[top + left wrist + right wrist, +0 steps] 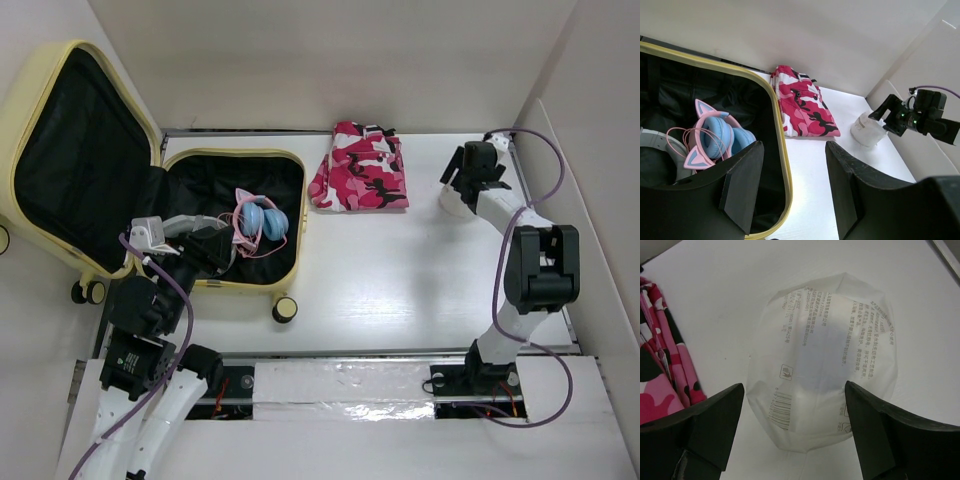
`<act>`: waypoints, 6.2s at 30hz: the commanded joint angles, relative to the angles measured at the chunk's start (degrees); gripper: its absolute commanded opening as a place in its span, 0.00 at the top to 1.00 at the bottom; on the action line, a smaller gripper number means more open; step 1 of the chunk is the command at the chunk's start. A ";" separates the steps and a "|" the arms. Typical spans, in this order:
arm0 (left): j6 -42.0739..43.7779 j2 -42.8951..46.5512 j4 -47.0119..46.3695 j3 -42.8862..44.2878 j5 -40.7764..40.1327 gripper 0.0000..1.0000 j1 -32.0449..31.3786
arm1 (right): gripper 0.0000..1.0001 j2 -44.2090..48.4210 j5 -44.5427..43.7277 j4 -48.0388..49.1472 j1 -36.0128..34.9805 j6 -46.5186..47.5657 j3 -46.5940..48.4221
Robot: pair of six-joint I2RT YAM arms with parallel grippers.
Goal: Pack the luggage
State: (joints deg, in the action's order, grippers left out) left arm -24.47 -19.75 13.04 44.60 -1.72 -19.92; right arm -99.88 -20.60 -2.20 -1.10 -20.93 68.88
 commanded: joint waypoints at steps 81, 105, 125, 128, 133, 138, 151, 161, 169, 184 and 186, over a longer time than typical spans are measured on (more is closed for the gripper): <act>1.27 -3.89 -5.39 -1.18 4.97 0.91 -0.38 | 0.30 -7.32 20.07 23.22 -5.49 -16.25 -6.32; -9.18 -25.75 -20.75 -3.38 24.05 1.00 -2.56 | 1.00 -17.05 55.23 50.71 5.14 -35.23 -8.74; -18.15 -61.99 -26.05 10.33 -16.64 0.25 -34.04 | 0.69 11.71 26.76 70.59 -11.90 -47.63 -57.36; -20.43 -63.57 -25.43 10.16 -19.45 0.20 -34.04 | 0.43 18.99 26.23 61.72 -7.96 -41.86 -56.06; -26.23 -67.43 -22.36 10.33 -24.21 0.20 -34.04 | 0.19 38.32 17.74 30.86 -6.10 -29.19 -48.07; -33.79 -72.26 -19.73 11.12 -24.21 0.23 -33.43 | 0.60 52.67 13.83 24.52 -9.61 -19.70 -45.07; -41.62 -88.70 -14.71 21.82 -22.10 0.21 -30.70 | 0.63 55.31 20.16 19.78 -19.10 -12.03 -41.55; -42.50 -99.25 -13.21 29.23 -19.02 0.32 -29.03 | 0.61 58.21 18.32 17.49 -25.97 -9.57 -38.91; -29.60 -96.45 -31.92 23.87 -14.11 0.83 -26.75 | 0.61 65.14 18.49 13.72 -29.31 -8.96 -35.84; -2.79 -82.13 -21.31 41.17 -0.84 1.00 -20.95 | 0.57 67.88 7.42 13.44 -30.02 -4.91 -38.82; 1.08 -79.06 -16.58 43.99 2.92 1.00 -18.06 | 0.56 67.45 7.50 13.62 -29.31 -4.56 -39.44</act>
State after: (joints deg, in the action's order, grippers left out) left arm -31.81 -109.45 -6.15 82.39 -3.60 -41.78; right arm -32.03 -10.28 9.82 -31.31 -27.55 29.95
